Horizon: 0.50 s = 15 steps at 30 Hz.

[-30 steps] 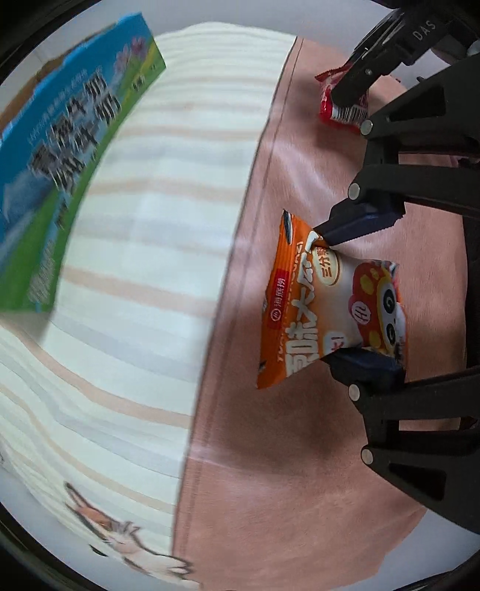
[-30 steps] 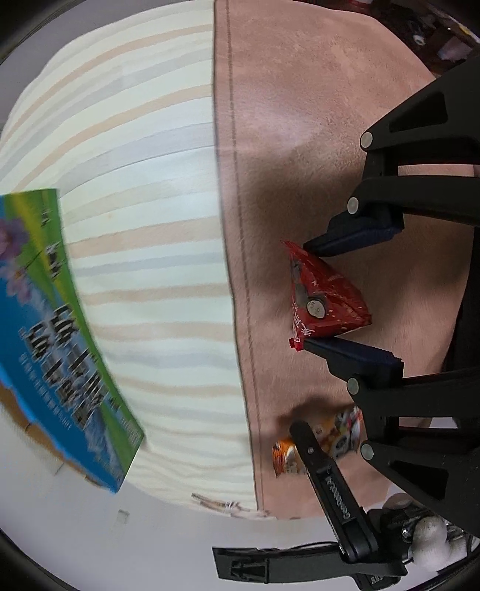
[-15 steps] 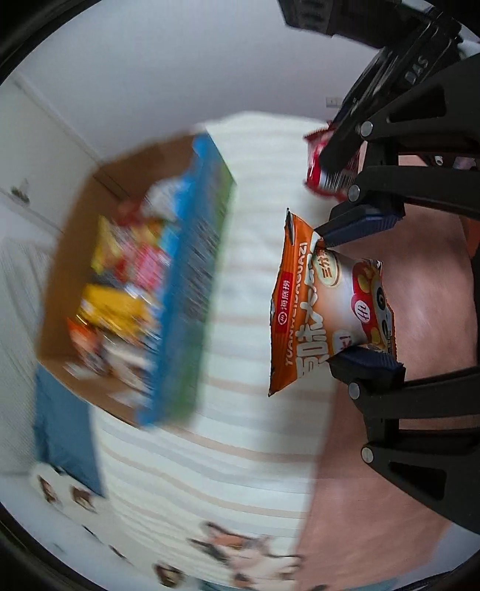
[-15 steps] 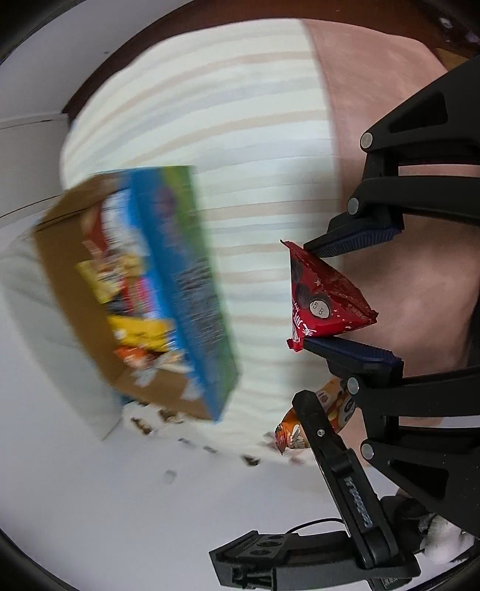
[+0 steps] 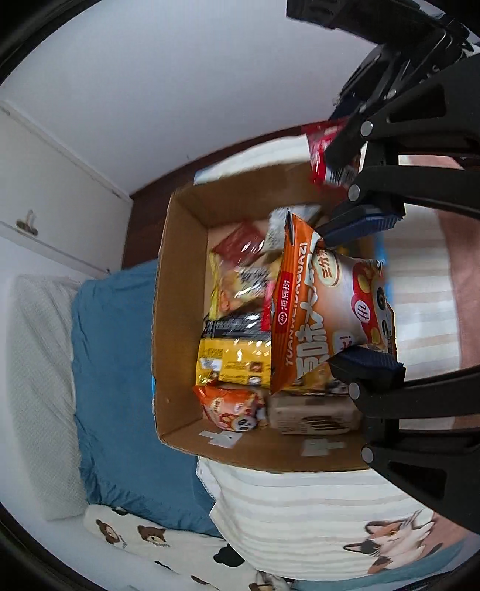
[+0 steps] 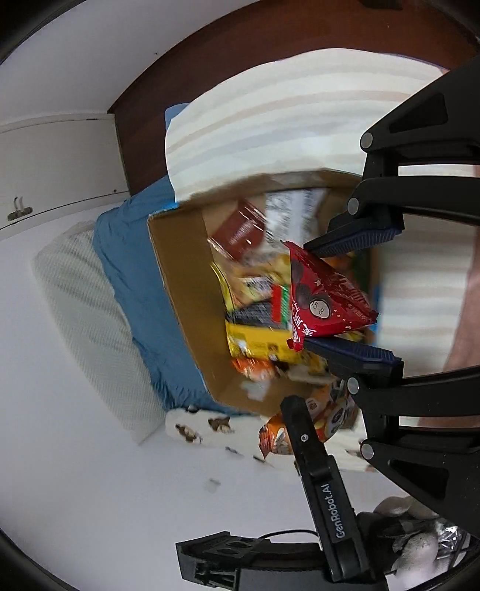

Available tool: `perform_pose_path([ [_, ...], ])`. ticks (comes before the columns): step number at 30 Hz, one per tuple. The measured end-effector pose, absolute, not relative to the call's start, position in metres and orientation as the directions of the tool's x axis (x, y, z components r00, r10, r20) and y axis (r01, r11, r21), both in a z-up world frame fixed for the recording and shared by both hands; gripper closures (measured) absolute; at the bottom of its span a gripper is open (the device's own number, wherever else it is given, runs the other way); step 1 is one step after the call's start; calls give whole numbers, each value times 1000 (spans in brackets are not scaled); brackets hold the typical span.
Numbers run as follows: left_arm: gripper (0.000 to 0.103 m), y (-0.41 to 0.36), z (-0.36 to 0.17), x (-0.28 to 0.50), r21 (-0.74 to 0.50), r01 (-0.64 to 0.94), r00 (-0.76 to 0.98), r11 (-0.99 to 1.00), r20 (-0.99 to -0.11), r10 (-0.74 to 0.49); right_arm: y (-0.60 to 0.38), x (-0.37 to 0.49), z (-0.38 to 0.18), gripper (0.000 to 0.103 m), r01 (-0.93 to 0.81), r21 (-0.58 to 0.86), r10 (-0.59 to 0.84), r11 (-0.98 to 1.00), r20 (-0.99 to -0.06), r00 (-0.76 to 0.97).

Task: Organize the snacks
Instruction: 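Carry both packs into the box and open both tools to release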

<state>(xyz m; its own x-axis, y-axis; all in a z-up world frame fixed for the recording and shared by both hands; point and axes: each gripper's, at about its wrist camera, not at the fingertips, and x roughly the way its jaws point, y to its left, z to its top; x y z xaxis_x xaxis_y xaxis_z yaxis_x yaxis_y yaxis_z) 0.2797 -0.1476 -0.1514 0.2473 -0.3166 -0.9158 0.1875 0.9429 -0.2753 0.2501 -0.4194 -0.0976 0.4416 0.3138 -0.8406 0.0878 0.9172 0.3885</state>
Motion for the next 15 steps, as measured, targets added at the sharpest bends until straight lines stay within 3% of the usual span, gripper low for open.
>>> perform_pose_path([
  [6,54,-162,-209,327,-277,145,114,950,-949,-294,-430,297,-138,56,137,340,275,931,-895,352],
  [8,53,-163,-225,334,-270,128,74,954,-957,-281,-431,305,-153,47,149,322,266,935,-914,308],
  [9,46,-163,-232,336,-272,121,63,955,-958,-281,-431,308,-158,40,157,312,256,937,-919,298],
  [10,37,-161,-236,337,-277,114,64,954,-956,-285,-432,307,-162,23,160,301,246,940,-924,294],
  [11,15,-160,-237,337,-273,113,68,955,-957,-282,-432,308,-166,15,161,291,238,943,-929,282],
  [12,5,-159,-238,338,-264,115,77,957,-959,-274,-432,308,-168,15,160,288,237,944,-931,276],
  [15,5,-155,-237,339,-256,115,98,960,-959,-267,-431,308,-169,12,148,261,216,954,-940,265],
])
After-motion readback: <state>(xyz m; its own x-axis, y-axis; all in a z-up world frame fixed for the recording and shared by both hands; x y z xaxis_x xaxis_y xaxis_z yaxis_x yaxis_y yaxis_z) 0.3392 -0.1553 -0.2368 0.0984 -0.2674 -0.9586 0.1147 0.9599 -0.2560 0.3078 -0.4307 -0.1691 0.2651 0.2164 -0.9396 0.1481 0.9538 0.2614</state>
